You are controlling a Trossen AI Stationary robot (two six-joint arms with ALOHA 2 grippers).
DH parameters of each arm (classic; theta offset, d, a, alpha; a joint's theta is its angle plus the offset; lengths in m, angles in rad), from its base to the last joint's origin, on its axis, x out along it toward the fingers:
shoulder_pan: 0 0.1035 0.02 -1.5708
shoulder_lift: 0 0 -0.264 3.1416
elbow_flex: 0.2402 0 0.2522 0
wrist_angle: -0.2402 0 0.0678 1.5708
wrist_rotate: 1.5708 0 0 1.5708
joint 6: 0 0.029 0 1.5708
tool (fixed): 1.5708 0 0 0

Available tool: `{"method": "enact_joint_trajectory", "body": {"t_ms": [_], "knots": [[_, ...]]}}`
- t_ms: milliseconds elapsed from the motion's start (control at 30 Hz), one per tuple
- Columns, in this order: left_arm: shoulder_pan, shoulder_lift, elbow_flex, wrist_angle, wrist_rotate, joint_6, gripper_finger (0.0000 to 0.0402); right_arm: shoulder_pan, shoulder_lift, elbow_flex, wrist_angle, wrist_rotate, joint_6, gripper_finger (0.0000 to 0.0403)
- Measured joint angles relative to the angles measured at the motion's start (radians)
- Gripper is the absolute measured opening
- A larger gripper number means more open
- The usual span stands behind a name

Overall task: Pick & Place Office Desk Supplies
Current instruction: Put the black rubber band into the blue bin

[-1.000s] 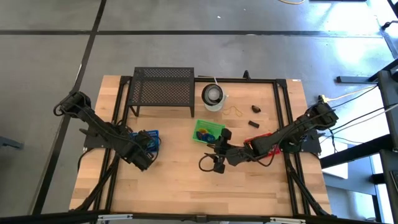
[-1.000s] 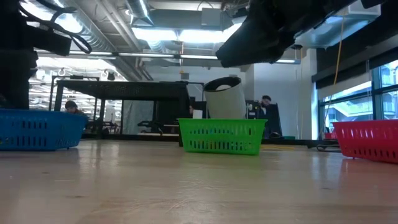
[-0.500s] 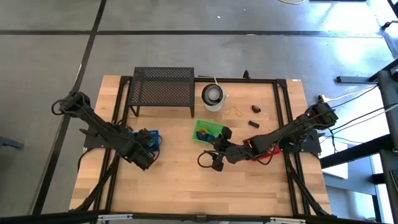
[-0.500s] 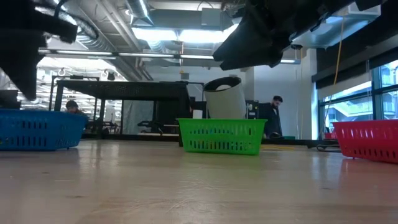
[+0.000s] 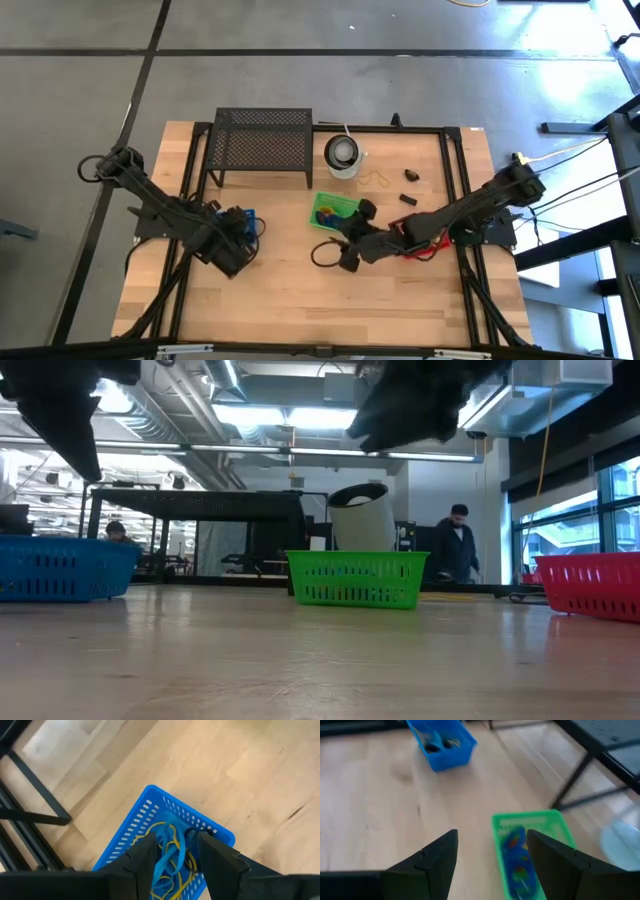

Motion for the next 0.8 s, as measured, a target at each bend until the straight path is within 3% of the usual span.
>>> {"method": "enact_joint_trajectory", "body": {"t_ms": [200, 367, 500, 800], "knots": [[-0.009, 0.000, 0.000, 0.006, -0.032, 0.006, 0.0141, -0.047, -0.036, 0.210, -0.625, -0.033, 0.154, 0.0238], [-0.014, 0.000, 0.000, 0.008, -0.056, 0.007, 0.0141, -0.107, -0.043, 0.234, -0.935, -0.037, 0.251, 0.0238], [-0.014, 0.000, 0.000, 0.009, -0.063, 0.007, 0.0141, -0.190, -0.059, 0.155, -1.069, -0.066, 0.337, 0.0238], [-0.015, 0.000, 0.000, 0.010, -0.063, 0.008, 0.0141, -0.496, -0.222, -0.173, -0.947, -0.216, 0.306, 0.0238]]}}
